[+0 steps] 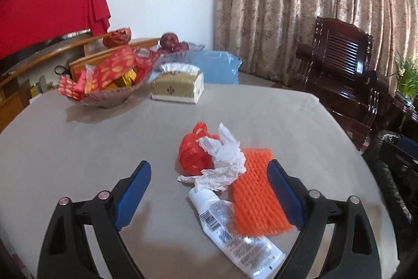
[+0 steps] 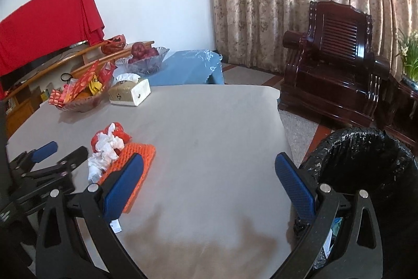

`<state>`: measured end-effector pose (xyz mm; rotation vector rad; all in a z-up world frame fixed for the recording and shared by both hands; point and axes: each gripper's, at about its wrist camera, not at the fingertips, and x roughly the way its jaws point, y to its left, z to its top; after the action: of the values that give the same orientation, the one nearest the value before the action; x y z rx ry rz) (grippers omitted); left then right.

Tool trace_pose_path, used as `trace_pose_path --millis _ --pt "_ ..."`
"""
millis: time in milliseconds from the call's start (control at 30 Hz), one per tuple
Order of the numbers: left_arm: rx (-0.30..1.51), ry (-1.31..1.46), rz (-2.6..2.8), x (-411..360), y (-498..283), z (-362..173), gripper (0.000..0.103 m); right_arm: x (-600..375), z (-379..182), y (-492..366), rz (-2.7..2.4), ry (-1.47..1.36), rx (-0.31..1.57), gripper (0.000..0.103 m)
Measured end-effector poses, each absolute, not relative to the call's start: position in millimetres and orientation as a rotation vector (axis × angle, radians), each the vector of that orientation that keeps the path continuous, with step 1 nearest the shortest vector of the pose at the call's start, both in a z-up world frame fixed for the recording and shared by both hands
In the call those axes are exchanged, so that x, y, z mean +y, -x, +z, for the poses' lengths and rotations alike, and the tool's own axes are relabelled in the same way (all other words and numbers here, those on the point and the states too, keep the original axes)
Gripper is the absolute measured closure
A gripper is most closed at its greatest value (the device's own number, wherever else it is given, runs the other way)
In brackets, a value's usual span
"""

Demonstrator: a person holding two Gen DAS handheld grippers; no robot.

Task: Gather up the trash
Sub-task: 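Grasp the white tissues with the left gripper while the right grasps the orange foam net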

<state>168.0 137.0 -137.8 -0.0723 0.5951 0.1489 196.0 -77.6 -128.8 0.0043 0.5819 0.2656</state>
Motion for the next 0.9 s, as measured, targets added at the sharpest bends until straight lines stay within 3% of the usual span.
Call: trace_pose_path --millis 133,300,400,533,600,900 --pt "0.631 0.091 0.160 140 -192 -151 0.015 -80 -134 -201 0.262 0.002 0.598 0.005" --pt "0.675 0.096 0.147 137 -210 -162 0.026 -83 -139 -209 0.252 0.000 0.613 0.005" --pt "0.709 0.087 0.126 132 -214 -169 0.042 -82 -141 -212 0.251 -0.001 0.618 0.005" --pt "0.734 0.100 0.106 133 -214 -175 0.073 -75 -144 -215 0.268 0.007 0.626 0.005" --pt "0.722 0.108 0.101 135 -211 -173 0.079 -70 -146 -215 0.283 0.014 0.630 0.005" --pt "0.621 0.146 0.075 147 -179 -131 0.083 -40 -148 -214 0.334 0.016 0.636 0.005"
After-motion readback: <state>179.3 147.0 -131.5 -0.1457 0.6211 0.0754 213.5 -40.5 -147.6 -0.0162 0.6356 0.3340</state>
